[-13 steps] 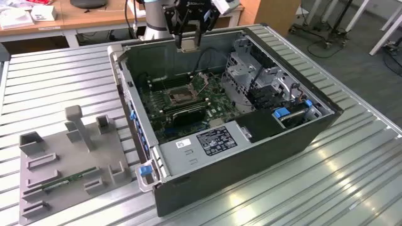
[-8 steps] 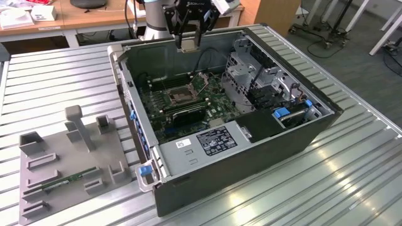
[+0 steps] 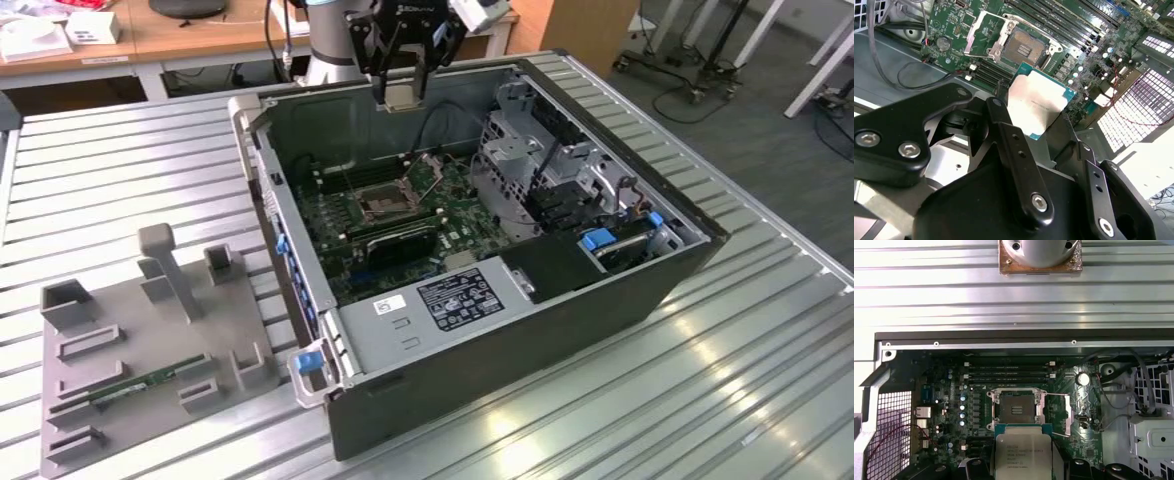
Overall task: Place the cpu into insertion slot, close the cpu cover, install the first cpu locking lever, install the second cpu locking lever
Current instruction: 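Place the cpu into insertion slot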
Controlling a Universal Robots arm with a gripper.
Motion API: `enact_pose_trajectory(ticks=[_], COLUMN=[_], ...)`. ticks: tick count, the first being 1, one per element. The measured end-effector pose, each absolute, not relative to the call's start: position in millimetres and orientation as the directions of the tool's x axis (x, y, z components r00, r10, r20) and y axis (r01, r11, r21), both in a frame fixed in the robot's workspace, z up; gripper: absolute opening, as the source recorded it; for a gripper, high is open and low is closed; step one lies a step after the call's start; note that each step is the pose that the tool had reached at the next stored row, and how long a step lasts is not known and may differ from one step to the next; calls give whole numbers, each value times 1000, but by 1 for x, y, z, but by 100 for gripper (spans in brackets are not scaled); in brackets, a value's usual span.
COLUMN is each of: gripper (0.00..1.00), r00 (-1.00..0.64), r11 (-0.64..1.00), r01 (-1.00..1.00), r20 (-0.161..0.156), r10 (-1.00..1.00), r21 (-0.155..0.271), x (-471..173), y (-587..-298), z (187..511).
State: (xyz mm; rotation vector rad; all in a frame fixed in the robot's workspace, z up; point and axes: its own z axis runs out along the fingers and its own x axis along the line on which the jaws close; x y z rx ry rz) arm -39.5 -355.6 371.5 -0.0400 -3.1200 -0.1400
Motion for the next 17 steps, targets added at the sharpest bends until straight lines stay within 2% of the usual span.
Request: enact_pose_trajectory(ticks=[17], gripper=[54], r00=[-999], r11=[996], r01=[30], r20=[19], r10=[29], r21=[89], x=[-39], y=[-356], z=[362])
